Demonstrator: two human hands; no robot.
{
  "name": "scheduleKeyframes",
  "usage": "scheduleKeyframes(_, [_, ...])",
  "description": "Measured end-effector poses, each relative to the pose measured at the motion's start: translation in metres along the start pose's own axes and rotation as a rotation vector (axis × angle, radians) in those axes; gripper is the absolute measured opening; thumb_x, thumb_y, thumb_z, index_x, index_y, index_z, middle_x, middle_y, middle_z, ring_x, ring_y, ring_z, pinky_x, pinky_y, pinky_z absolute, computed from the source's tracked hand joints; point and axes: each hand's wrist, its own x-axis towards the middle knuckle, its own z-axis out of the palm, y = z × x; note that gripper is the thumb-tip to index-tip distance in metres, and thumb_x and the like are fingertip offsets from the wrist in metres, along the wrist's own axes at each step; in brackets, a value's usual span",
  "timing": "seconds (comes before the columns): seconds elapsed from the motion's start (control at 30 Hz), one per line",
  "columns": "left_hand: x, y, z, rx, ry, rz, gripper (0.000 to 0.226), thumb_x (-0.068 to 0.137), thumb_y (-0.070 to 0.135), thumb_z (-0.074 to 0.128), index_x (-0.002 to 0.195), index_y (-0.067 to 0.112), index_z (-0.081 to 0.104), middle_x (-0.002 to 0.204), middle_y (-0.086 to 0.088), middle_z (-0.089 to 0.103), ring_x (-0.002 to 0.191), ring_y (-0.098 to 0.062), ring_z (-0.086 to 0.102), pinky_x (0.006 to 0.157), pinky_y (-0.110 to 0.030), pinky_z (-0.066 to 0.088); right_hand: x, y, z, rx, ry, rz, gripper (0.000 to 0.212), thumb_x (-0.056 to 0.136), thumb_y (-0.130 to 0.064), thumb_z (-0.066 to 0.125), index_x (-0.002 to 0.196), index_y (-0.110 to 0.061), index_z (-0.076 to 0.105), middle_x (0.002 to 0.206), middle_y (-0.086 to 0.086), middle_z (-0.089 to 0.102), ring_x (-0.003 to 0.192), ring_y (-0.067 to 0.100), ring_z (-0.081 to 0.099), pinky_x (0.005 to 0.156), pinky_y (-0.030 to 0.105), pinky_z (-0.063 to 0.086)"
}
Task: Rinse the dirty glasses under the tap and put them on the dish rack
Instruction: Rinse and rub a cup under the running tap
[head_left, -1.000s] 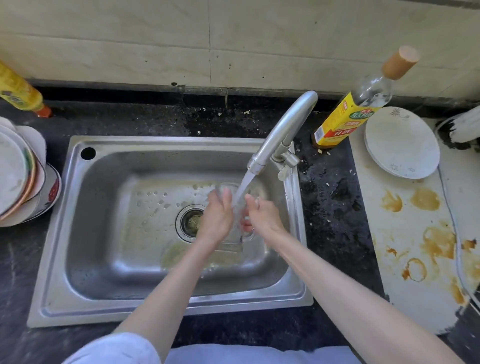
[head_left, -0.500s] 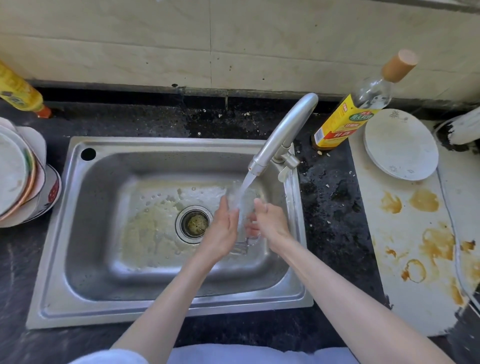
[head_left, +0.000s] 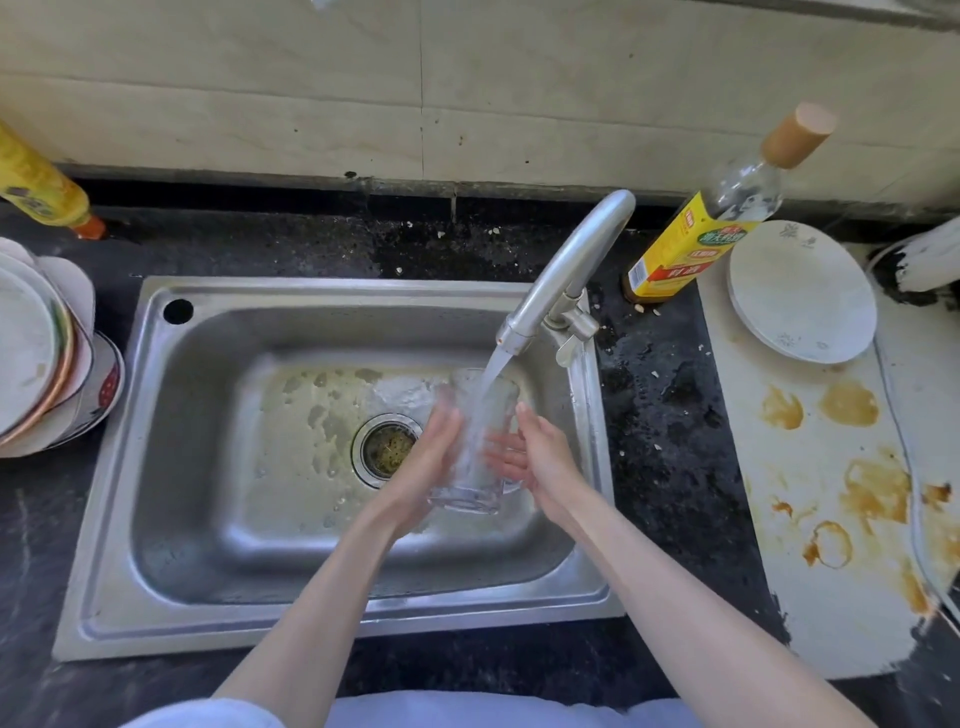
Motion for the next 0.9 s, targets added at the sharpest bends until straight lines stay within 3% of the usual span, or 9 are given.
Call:
scheduleKeyframes(0.07, [-0.018,0.015,0.018,-0.006,0.040,0.066,0.056,0.086,0.064,0.046,0.136,0.058,0.022,0.155,0.007,0.021,0.137,-0.025,0.031,0.108,-0.058,0.028,-0.001,0.001,0.006,-0.251,0.145,-0.109,0.021,0.103,-0.028,0.033,0.095,-0.015,0.048,0.088,0.007,0.061,0.080,0.025,0.064,0.068,0.035,0.050])
scheduleKeyframes(0.13, [-0.024,0.024,0.027,0.118,0.145,0.147,0.059,0.092,0.058,0.038,0.144,0.045,0.014,0.155,0.017,0.013,0.140,-0.004,0.015,0.116,-0.037,0.014,-0.005,0.005,0.014,-0.539,0.312,-0.287,0.024,0.102,-0.028,0.029,0.098,-0.013,0.048,0.095,0.006,0.054,0.096,0.027,0.056,0.073,0.031,0.037])
scheduleKeyframes(0.2, [-0.026,0.029,0.031,0.197,0.217,0.189,0.055,0.099,0.042,0.030,0.149,0.029,0.010,0.154,0.017,0.008,0.136,0.007,0.007,0.111,-0.018,0.006,-0.007,0.008,0.019,-0.697,0.324,-0.377,0.035,0.101,-0.029,0.024,0.119,-0.013,0.050,0.113,0.010,0.052,0.111,0.025,0.048,0.081,0.029,0.031])
scheduleKeyframes(0.27, [-0.028,0.030,0.031,0.199,0.238,0.198,0.053,0.100,0.037,0.027,0.149,0.026,0.009,0.154,0.016,0.008,0.132,0.011,0.007,0.105,-0.011,0.008,-0.008,0.009,0.021,-0.801,0.238,-0.394,0.047,0.101,-0.034,0.020,0.143,-0.016,0.033,0.139,0.012,0.038,0.131,0.024,0.032,0.102,0.032,0.025])
scheduleKeyframes(0.37, [-0.030,0.034,0.028,0.114,0.243,0.144,0.057,0.098,0.045,0.027,0.149,0.028,0.008,0.154,0.016,0.008,0.132,0.007,0.011,0.102,-0.009,0.016,-0.012,0.013,0.024,-1.049,0.069,-0.420,0.055,0.102,-0.037,0.010,0.150,-0.016,-0.006,0.159,0.002,-0.007,0.146,0.014,-0.009,0.118,0.038,-0.007])
scheduleKeyframes(0.43, [-0.030,0.036,0.024,0.070,0.256,0.079,0.061,0.095,0.050,0.029,0.148,0.032,0.005,0.154,0.018,0.007,0.138,-0.003,0.017,0.111,-0.027,0.023,-0.021,0.022,0.029,-1.192,-0.024,-0.507,0.051,0.102,-0.038,0.007,0.142,-0.025,-0.021,0.154,-0.001,-0.024,0.142,0.011,-0.023,0.115,0.037,-0.019])
scheduleKeyframes(0.53, [-0.028,0.038,0.021,0.099,0.267,0.037,0.062,0.094,0.054,0.030,0.147,0.038,0.003,0.153,0.019,0.010,0.137,-0.010,0.027,0.110,-0.044,0.030,-0.024,0.029,0.036,-1.077,-0.093,-0.566,0.053,0.102,-0.037,0.013,0.146,-0.029,-0.017,0.156,0.006,-0.023,0.142,0.013,-0.024,0.116,0.031,-0.016])
scheduleKeyframes(0.77, [-0.036,0.033,0.039,0.044,0.238,0.095,0.056,0.099,0.040,0.029,0.148,0.028,0.004,0.154,0.016,0.005,0.138,0.001,0.011,0.108,-0.022,0.018,0.013,-0.005,0.035,-0.630,-0.022,-0.444,0.055,0.103,-0.034,0.021,0.152,-0.019,-0.001,0.160,-0.004,-0.004,0.146,0.009,-0.004,0.120,0.041,0.004])
scheduleKeyframes(0.9, [-0.034,0.032,0.044,0.094,0.314,0.119,0.055,0.100,0.039,0.027,0.148,0.026,0.004,0.154,0.014,0.005,0.141,-0.003,0.007,0.111,-0.020,0.009,-0.002,0.002,0.031,-0.693,-0.071,-0.406,0.056,0.103,-0.030,0.019,0.150,-0.017,-0.009,0.159,-0.002,-0.012,0.145,0.008,-0.010,0.118,0.028,-0.006])
